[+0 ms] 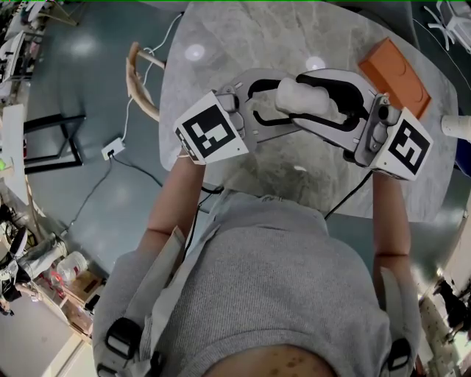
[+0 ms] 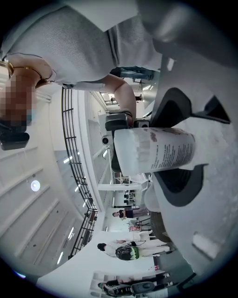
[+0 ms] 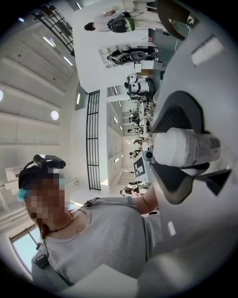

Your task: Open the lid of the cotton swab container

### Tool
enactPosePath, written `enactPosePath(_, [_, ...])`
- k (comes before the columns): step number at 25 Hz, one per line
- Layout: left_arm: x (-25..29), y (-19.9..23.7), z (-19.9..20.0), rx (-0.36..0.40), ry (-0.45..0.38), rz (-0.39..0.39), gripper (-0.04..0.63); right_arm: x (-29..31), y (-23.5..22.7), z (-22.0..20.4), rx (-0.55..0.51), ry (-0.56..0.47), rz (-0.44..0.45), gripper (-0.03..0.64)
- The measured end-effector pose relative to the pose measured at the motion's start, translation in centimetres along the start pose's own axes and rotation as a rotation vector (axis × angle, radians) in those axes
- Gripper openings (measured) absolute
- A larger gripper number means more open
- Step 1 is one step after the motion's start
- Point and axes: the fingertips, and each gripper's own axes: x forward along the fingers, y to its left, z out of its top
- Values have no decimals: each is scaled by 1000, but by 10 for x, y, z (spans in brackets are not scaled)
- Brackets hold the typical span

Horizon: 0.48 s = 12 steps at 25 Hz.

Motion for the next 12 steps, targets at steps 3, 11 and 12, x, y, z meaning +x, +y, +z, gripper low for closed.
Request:
enactPosePath(3, [0,0,-1,-2,4,-5,250,1,1,1,-8,-9,-12,212])
enactPosePath(11, [-1,-3,-5,-8,5,-5,250,0,3,1,-59,-31,-59,224])
enactPosePath(12, [-1,-3,-5,-8,5,-3,250,0,3,1,-63,-35,-65,225])
